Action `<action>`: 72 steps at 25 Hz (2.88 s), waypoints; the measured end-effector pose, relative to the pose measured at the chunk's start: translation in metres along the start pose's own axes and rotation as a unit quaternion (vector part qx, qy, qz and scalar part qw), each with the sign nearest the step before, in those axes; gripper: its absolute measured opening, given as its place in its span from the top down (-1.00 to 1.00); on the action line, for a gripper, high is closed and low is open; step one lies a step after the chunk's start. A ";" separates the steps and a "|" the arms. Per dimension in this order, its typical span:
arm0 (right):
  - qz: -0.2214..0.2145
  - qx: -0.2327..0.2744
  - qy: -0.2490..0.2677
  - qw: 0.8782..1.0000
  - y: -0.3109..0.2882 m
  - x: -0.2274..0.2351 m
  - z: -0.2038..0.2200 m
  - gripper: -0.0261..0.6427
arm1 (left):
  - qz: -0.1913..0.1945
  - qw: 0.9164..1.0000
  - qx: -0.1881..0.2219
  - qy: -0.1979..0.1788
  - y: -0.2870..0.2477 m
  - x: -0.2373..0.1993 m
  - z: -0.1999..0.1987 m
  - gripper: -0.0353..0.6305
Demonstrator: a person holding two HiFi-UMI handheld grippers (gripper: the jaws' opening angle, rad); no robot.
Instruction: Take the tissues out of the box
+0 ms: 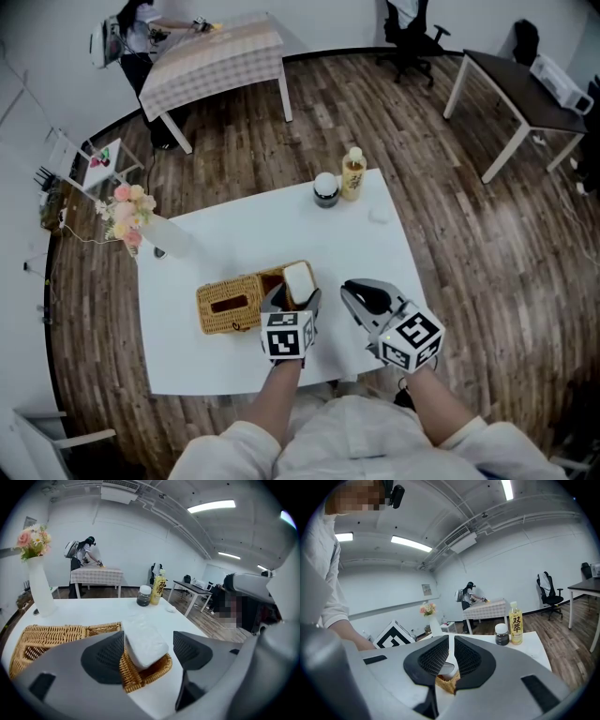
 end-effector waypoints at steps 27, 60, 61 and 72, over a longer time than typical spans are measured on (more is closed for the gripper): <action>0.013 -0.002 -0.004 1.000 0.013 0.001 0.004 0.80 | -0.071 0.997 -0.029 -0.014 -0.016 0.001 0.011 -0.01; 0.019 0.003 -0.015 1.000 0.015 0.008 0.005 0.80 | -0.073 0.997 -0.036 -0.011 -0.007 0.003 0.008 0.22; 0.018 0.002 -0.015 1.000 0.015 0.008 0.005 0.80 | -0.072 0.997 -0.036 -0.011 -0.005 0.003 0.008 0.22; 0.017 0.002 -0.013 1.000 0.010 0.003 0.003 0.80 | -0.060 0.998 -0.031 -0.010 0.007 0.005 0.002 0.22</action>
Point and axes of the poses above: the fingertips, and each gripper's own axes: y backward along the fingers, x to its right, z out of its underside, the point moved 6 cm from there along y, backward along the fingers, and after that the axes turned 1 degree about z, right-handed, at the moved point
